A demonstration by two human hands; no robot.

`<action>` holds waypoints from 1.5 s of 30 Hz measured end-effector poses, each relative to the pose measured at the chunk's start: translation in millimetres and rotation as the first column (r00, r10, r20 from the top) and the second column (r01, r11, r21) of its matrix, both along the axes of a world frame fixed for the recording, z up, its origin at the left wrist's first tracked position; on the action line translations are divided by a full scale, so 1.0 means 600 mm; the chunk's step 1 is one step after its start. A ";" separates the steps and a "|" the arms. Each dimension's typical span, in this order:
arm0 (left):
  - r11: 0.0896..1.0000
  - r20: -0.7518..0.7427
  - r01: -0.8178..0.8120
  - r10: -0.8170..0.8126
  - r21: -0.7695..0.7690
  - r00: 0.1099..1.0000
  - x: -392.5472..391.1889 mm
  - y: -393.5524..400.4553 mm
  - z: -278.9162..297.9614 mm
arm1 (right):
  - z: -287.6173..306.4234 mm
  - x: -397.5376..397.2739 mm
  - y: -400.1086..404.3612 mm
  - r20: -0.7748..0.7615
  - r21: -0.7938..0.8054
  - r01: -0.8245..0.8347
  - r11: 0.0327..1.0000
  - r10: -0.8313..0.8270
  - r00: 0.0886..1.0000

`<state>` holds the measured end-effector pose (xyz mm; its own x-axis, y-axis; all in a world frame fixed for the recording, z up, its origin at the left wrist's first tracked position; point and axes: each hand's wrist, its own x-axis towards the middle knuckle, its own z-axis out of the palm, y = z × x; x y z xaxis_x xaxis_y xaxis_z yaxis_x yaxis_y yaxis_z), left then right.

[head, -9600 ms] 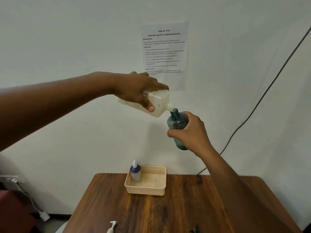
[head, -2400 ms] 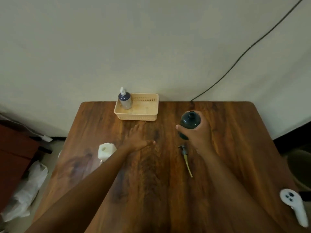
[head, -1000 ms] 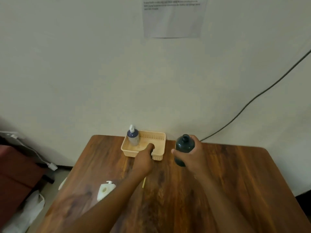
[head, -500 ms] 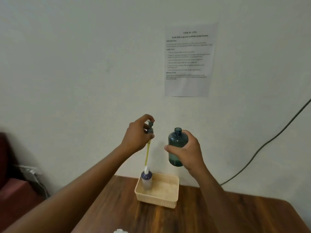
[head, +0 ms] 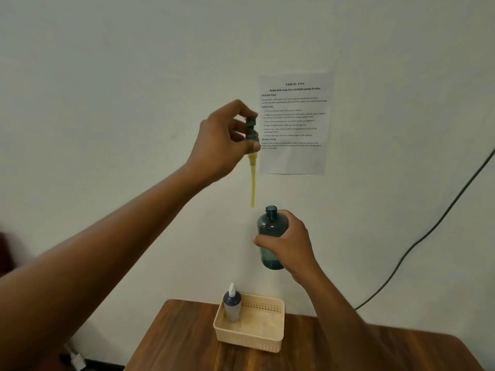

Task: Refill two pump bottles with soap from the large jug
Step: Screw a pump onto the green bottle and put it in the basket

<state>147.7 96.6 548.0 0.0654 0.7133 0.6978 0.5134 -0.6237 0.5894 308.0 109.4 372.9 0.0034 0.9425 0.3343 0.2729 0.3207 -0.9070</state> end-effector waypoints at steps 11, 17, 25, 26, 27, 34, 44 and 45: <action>0.999 -0.013 0.036 -0.036 0.021 0.999 0.034 -0.012 0.030 | 0.020 -0.010 -0.016 -0.017 -0.008 -0.012 1.000 0.012 1.000; 0.999 0.006 0.039 -0.039 -0.022 0.999 0.041 -0.005 0.001 | 0.026 -0.009 -0.016 -0.012 0.005 0.003 1.000 -0.003 1.000; 0.995 0.037 0.074 -0.071 -0.071 0.997 0.059 0.008 -0.058 | 0.037 -0.002 -0.002 -0.006 0.023 0.042 0.999 -0.042 0.999; 0.995 0.045 0.069 -0.066 -0.070 0.997 0.060 0.010 -0.064 | 0.037 -0.001 0.000 -0.003 0.022 0.046 0.999 -0.046 0.999; 0.995 0.052 0.064 -0.061 -0.070 0.997 0.062 0.010 -0.069 | 0.036 0.000 0.001 0.000 0.020 0.051 0.998 -0.051 0.999; 0.992 0.040 0.059 -0.055 -0.111 0.998 0.077 0.015 -0.114 | 0.035 0.009 0.013 0.019 0.010 0.105 0.994 -0.105 0.994; 0.991 0.061 0.067 -0.060 -0.116 0.996 0.085 0.021 -0.150 | 0.041 0.013 0.020 0.021 0.023 0.127 0.992 -0.127 0.992; 0.991 0.068 0.066 -0.058 -0.113 0.996 0.085 0.021 -0.153 | 0.040 0.012 0.020 0.020 0.026 0.125 0.992 -0.126 0.992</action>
<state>198.9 109.4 456.2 0.0695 0.7850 0.6156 0.4348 -0.5792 0.6895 315.4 121.7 397.0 0.1139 0.9265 0.3587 0.3317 0.3049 -0.8928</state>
